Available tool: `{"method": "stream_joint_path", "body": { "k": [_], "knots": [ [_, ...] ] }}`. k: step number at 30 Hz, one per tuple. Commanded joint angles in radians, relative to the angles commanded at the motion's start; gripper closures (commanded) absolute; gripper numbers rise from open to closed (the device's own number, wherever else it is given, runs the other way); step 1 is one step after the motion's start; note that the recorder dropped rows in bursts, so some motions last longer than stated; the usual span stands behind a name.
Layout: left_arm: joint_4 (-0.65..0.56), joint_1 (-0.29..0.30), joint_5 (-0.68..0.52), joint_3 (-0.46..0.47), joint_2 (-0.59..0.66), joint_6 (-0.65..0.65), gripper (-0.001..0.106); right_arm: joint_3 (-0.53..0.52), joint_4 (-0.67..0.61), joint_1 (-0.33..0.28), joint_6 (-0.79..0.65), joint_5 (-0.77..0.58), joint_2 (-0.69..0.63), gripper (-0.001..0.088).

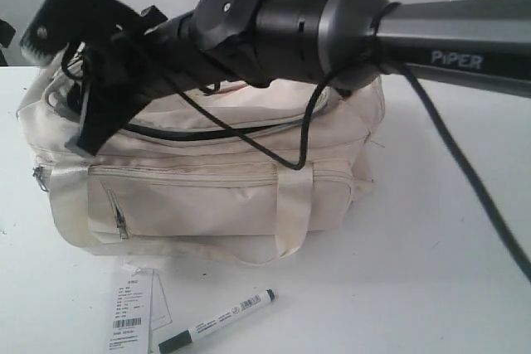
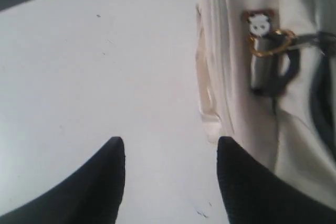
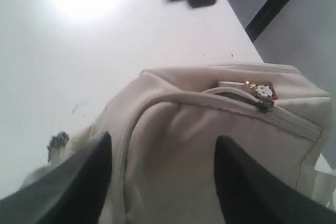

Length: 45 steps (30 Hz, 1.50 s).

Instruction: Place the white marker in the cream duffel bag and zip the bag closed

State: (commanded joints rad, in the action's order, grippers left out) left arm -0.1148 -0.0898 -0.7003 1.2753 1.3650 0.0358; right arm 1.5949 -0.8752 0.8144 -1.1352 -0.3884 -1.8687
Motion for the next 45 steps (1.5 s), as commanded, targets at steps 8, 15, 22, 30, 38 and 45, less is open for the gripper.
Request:
{"method": "stream_joint_path", "body": {
  "k": [8,15,22,30,38,45],
  "knots": [
    [0.147,0.0,0.241,-0.323,-0.136,-0.049,0.048,0.0,0.455,-0.059,0.461,-0.303,0.025,0.0401],
    [0.193,0.0,0.496,-0.488,-0.202,-0.122,0.048,0.0,0.582,-0.059,0.491,-0.293,0.025,0.04],
    [0.204,0.0,0.602,-0.53,-0.2,-0.153,0.048,0.0,0.622,-0.059,0.485,-0.22,0.025,0.04],
    [0.204,0.0,0.631,-0.53,-0.175,-0.173,0.048,0.0,0.663,-0.059,0.485,-0.219,0.028,0.04],
    [0.21,0.0,0.663,-0.53,-0.112,-0.197,0.048,0.0,0.784,-0.059,0.485,-0.219,0.049,0.0415],
    [0.215,0.0,0.676,-0.53,-0.083,-0.218,0.048,0.0,0.781,-0.059,0.485,-0.253,0.039,0.0545]
  ]
}}
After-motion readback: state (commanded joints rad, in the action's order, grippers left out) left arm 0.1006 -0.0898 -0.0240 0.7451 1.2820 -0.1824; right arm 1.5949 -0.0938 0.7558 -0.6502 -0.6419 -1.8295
